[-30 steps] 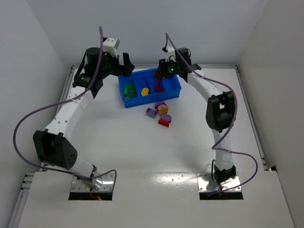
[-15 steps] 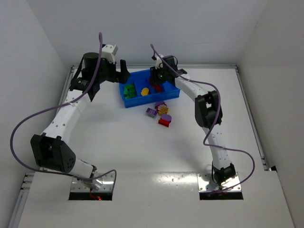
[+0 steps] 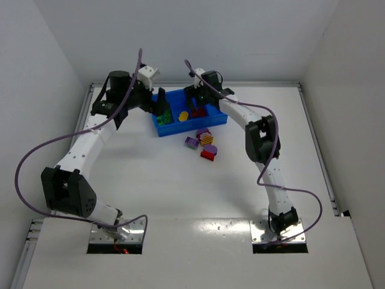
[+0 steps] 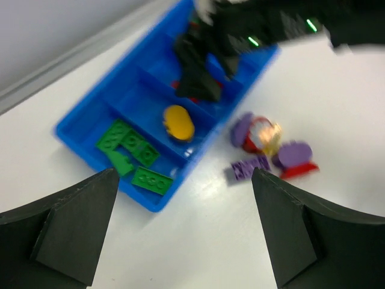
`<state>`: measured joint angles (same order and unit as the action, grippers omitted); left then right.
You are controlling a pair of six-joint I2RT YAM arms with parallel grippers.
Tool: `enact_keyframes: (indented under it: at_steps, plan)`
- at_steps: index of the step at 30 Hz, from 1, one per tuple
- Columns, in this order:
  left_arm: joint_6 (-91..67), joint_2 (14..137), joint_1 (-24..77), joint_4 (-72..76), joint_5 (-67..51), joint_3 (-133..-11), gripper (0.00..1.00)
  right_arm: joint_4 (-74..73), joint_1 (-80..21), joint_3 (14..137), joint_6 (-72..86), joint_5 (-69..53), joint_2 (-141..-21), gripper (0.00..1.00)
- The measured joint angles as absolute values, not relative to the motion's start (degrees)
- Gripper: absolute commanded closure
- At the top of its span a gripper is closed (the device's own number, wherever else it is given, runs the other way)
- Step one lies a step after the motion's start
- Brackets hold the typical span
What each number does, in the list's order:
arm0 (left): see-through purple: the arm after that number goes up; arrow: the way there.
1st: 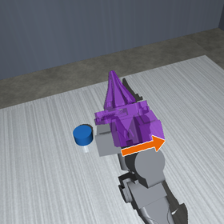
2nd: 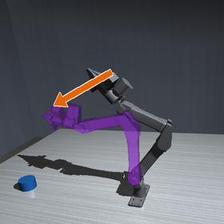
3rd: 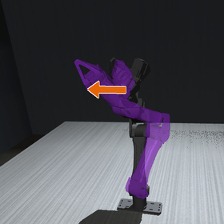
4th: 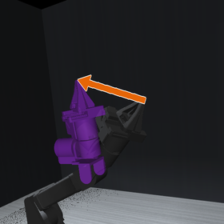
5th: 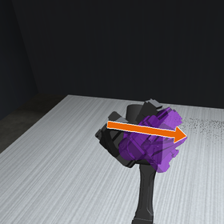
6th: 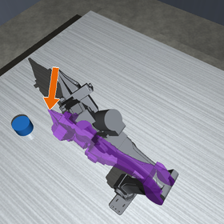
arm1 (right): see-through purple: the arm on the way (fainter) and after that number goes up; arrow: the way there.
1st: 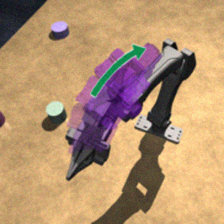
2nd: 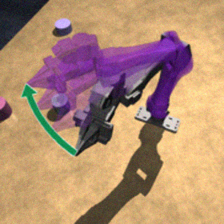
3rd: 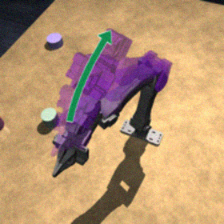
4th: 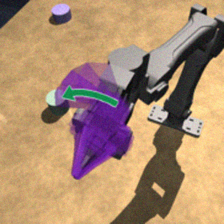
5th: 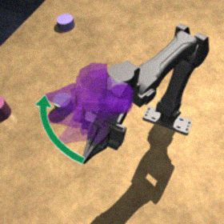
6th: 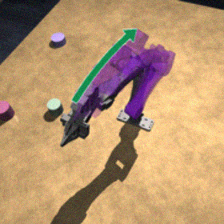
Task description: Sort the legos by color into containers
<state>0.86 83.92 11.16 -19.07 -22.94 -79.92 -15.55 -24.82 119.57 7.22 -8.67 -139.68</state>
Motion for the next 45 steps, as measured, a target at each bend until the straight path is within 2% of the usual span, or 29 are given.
enact_keyframes:
  at_steps: [6, 13, 14, 20, 28, 45]
  plan:
    - [24.05, 83.72, 16.16, -29.78, -36.49, -75.42, 0.0, -17.23, -24.99, 115.39, 5.63, -7.44, -133.51, 0.15]
    - [47.13, 88.33, 23.31, -38.63, -41.06, -69.38, 0.07, -19.0, -19.77, 102.17, 3.62, -6.35, -109.71, 0.15]
    - [49.36, 89.78, 23.46, -39.0, -41.04, -69.14, 0.1, -18.83, -18.17, 100.01, 3.07, -6.22, -106.28, 0.17]
    - [56.64, 94.8, 25.36, -30.17, -39.7, -64.62, 0.14, -21.85, -10.22, 89.38, 0.21, -6.15, -94.15, 0.21]
    - [59.86, 102.85, 26.94, -21.93, -39.2, -70.04, 0.17, -26.28, -6.44, 78.7, -0.23, -9.61, -91.85, 0.21]
    - [59.9, 112.25, 27.44, -18.04, -39.18, -75.72, 0.19, -26.06, -2.31, 80.99, 0.25, -13.5, -92.55, 0.21]
